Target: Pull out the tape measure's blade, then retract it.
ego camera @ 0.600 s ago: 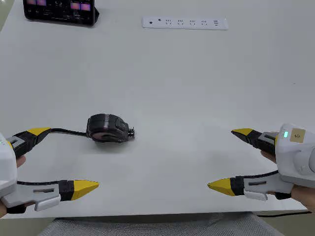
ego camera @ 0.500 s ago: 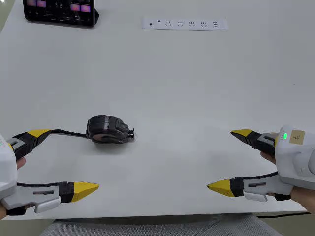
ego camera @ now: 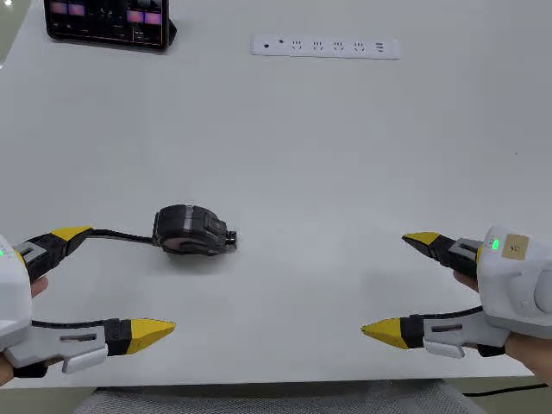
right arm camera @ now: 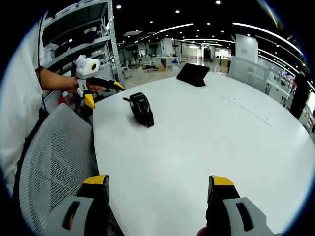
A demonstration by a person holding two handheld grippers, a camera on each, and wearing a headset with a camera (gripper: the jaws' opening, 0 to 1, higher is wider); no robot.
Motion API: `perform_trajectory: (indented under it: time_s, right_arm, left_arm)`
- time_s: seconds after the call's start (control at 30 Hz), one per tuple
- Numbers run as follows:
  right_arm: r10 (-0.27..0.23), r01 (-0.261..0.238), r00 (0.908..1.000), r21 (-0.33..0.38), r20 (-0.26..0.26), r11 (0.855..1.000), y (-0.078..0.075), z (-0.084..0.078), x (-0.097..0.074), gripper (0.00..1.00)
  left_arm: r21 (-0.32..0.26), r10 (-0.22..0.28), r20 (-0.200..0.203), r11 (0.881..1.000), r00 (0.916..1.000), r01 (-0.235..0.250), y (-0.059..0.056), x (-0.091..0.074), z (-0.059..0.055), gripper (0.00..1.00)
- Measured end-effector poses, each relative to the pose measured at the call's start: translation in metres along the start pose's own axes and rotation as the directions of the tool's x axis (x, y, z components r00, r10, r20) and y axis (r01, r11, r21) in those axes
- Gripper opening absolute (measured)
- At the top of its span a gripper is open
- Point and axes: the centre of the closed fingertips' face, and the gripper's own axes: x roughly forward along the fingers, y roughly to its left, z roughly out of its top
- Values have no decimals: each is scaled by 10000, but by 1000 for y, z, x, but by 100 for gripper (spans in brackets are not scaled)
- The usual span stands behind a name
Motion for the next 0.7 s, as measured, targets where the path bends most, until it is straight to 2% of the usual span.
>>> perform_trajectory:
  time_s: [0.47, 0.7]
  right_arm:
    - [23, -24, 10000, -168, -53, 9999, -4, 2, 3, 81]
    - [179, -180, 9998, -398, -34, 9990, -8, 11, 11, 81]
  left_arm:
    - [178, -172, -90, 9997, 9998, 174, 2, 4, 2, 97]
    - [465, -386, -269, 9981, 9989, 398, 7, 8, 5, 95]
